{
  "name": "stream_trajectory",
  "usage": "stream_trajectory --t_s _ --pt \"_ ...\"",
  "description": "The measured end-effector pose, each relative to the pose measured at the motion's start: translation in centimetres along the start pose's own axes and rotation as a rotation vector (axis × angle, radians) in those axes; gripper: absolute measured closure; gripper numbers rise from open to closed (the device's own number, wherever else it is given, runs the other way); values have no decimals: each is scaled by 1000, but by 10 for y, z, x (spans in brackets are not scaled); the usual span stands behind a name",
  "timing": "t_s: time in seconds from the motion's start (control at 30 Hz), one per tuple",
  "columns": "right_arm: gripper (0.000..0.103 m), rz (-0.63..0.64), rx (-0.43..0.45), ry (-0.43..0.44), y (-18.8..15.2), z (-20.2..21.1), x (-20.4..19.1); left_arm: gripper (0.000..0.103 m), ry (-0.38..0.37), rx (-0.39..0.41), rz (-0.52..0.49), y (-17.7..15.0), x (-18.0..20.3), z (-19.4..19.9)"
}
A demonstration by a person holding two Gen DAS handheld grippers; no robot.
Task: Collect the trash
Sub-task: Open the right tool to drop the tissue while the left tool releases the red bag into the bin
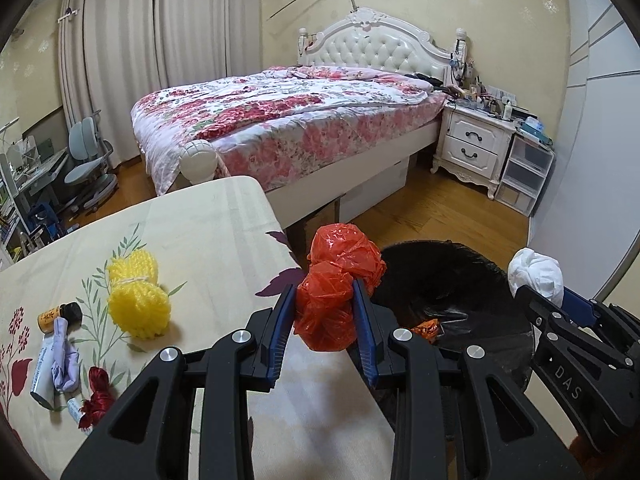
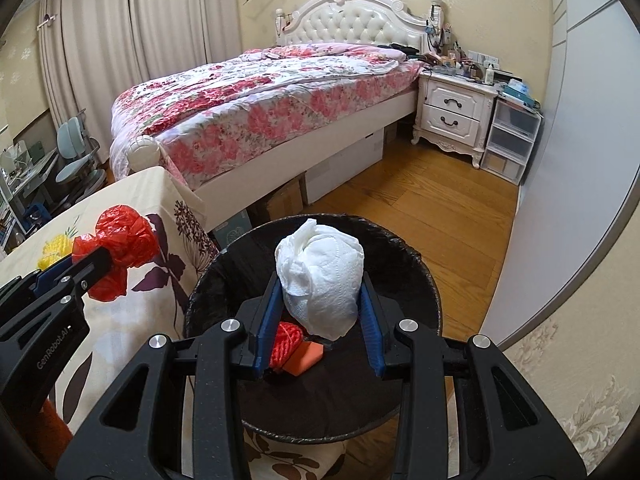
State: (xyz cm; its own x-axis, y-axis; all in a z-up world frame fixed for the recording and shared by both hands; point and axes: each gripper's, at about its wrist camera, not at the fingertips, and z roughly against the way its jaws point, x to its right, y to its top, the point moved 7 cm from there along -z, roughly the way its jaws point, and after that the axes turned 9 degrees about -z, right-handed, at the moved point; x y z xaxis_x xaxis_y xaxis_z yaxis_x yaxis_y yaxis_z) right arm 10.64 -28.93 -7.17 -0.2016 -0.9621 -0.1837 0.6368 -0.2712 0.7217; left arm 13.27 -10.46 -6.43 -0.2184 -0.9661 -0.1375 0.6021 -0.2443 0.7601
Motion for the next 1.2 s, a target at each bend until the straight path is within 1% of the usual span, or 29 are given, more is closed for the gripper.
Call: stream_trajectory --t_s 0.23,0.5,0.57,0.6,0.63,0.67,0.7,0.73,0.77,0.93,1.0,1.1,1.17,1.2 --pt "67 -20 -10 -19 4 -14 9 72 -5 -2 -22 10 13 -15" --pt "67 -30 -32 -34 4 -27 15 71 -16 -23 -49 12 24 -31" --pt "66 -30 -36 -37 3 -29 16 68 -21 -21 -52 12 26 -32" --pt "66 -30 -36 -40 4 -30 16 64 -21 -23 -54 13 27 -32" --pt "65 -32 -34 -43 4 -31 17 55 -23 -22 -57 13 27 -32" --pt "62 -33 -32 -46 4 -31 18 50 -22 -21 -57 13 27 -32" --pt "59 -36 -31 -48 4 -31 19 39 -20 -17 -54 14 27 -31" --pt "55 -39 -24 -52 5 -30 20 33 -19 -11 -48 15 26 -29" --pt "53 -40 -19 -58 6 -30 20 31 -17 -6 -44 15 25 -28" --pt "50 -45 -8 -73 8 -25 23 24 -9 -2 -41 17 22 -25" --pt "45 -46 1 -76 9 -23 23 23 -9 -6 -35 16 19 -23" --pt "43 -41 14 -78 11 -18 21 21 5 -6 -23 16 13 -19" --pt "35 -38 22 -77 12 -14 19 21 14 -8 -17 15 7 -15" --pt "34 -38 27 -75 12 -11 18 20 21 -10 -14 14 4 -12"
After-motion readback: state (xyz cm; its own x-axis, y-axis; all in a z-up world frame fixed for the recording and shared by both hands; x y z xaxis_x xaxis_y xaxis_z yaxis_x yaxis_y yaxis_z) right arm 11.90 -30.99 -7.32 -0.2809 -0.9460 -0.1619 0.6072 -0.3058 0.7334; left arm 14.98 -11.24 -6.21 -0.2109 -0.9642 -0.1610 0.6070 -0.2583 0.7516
